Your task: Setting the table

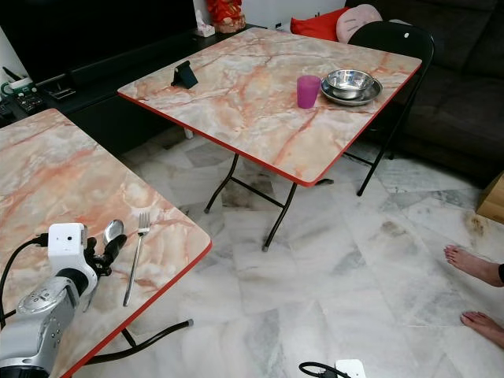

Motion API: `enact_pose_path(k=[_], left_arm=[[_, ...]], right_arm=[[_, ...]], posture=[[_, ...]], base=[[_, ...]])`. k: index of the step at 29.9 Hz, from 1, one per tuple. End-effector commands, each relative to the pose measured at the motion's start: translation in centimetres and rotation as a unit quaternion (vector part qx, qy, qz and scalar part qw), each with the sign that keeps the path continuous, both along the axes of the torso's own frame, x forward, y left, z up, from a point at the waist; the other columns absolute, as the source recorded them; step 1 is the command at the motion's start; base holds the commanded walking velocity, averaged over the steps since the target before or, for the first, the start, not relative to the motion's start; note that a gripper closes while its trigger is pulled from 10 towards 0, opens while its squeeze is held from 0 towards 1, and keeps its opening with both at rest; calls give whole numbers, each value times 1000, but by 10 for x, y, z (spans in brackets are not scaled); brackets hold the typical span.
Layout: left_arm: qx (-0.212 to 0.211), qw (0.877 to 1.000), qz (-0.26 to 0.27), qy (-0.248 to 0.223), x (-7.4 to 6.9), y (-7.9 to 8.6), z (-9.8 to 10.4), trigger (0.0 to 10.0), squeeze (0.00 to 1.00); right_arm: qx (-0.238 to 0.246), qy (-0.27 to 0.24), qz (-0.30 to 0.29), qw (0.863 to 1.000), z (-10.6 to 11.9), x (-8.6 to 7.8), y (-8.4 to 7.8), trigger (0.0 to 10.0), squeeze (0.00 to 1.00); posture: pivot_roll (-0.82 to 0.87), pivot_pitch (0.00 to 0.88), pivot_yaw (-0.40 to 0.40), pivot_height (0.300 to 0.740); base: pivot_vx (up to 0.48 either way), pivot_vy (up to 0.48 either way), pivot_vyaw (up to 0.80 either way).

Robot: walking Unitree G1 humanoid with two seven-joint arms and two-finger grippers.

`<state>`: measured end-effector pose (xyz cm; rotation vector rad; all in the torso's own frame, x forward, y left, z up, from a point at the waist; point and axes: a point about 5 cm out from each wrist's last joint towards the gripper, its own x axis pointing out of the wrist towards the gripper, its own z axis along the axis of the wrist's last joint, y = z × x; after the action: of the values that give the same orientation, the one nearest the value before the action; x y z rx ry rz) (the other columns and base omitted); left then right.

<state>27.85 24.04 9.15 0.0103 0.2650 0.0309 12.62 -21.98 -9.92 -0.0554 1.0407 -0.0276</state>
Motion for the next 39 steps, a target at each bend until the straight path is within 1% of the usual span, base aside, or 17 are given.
enact_pose_path(k=[1, 4, 6, 8, 20, 22, 25, 30, 31, 32, 33, 34, 35, 36, 39], left_arm=[[19, 1000, -3, 14, -3, 4, -5, 10000, 0], [23, 1000, -4, 18, -4, 4, -7, 10000, 0], [27, 999, 11, 16, -5, 7, -8, 10000, 0], [26, 999, 12, 17, -5, 8, -8, 10000, 0], [30, 999, 10, 37, -10, 11, -16, 10000, 0], [30, 999, 9, 45, -11, 11, -20, 10000, 0], [24, 997, -3, 72, -15, 7, -29, 10000, 0], [19, 996, -14, 86, -18, 4, -34, 10000, 0], [18, 996, -19, 89, -18, 2, -36, 9725, 0], [18, 995, -23, 93, -19, 1, -37, 9725, 0], [18, 995, -28, 99, -20, 0, -39, 6431, 0], [17, 994, -32, 106, -20, -1, -41, 4667, 0], [16, 993, -34, 108, -21, -2, -42, 4392, 0], [15, 993, -36, 109, -21, -3, -42, 0, 0], [13, 993, -41, 111, -22, -5, -42, 0, 0]], right_arm=[[-1, 5, 4, 1000, -1, -2, 0, 10000, 0], [-1, 5, 4, 1000, -1, -2, 0, 10000, 0], [-2, 5, 3, 1000, -1, -1, 0, 10000, 0], [-2, 5, 3, 1000, 0, -1, 0, 10000, 0], [-2, 5, 4, 1000, 0, -1, -1, 10000, 0], [-2, 5, 5, 1000, 0, -1, -1, 10000, 0], [-2, 5, 5, 1000, 0, -1, 0, 10000, 0], [-2, 5, 4, 1000, 0, -1, 0, 10000, 0], [-2, 5, 4, 1000, 0, -1, -1, 10000, 0], [-2, 5, 5, 1000, 0, -1, -1, 10000, 0], [-2, 5, 5, 1000, 0, -1, -1, 10000, 0], [-2, 6, 5, 1000, 0, -1, 0, 10000, 0], [-2, 6, 5, 1000, 0, -1, 0, 10000, 0], [-2, 6, 5, 1000, 0, -1, -1, 10000, 0], [-2, 5, 5, 1000, 0, -1, -1, 10000, 0]], posture=[[10, 0, 21, 732], [6, 0, 21, 732], [5, 0, 20, 732], [6, 0, 20, 732], [10, 0, 16, 732], [11, 0, 16, 732], [9, 0, 16, 732], [9, 0, 16, 732], [9, 0, 16, 732], [9, 0, 16, 732], [9, 0, 16, 732], [9, 0, 16, 732], [9, 0, 16, 732], [9, 0, 16, 732], [8, 0, 16, 732]], base=[[0, 0, 0], [0, 0, 0], [0, 0, 0], [0, 0, 0], [0, 0, 0], [0, 0, 0], [0, 0, 0], [0, 0, 0], [0, 0, 0], [0, 0, 0], [0, 0, 0], [0, 0, 0], [0, 0, 0], [0, 0, 0], [0, 0, 0]])
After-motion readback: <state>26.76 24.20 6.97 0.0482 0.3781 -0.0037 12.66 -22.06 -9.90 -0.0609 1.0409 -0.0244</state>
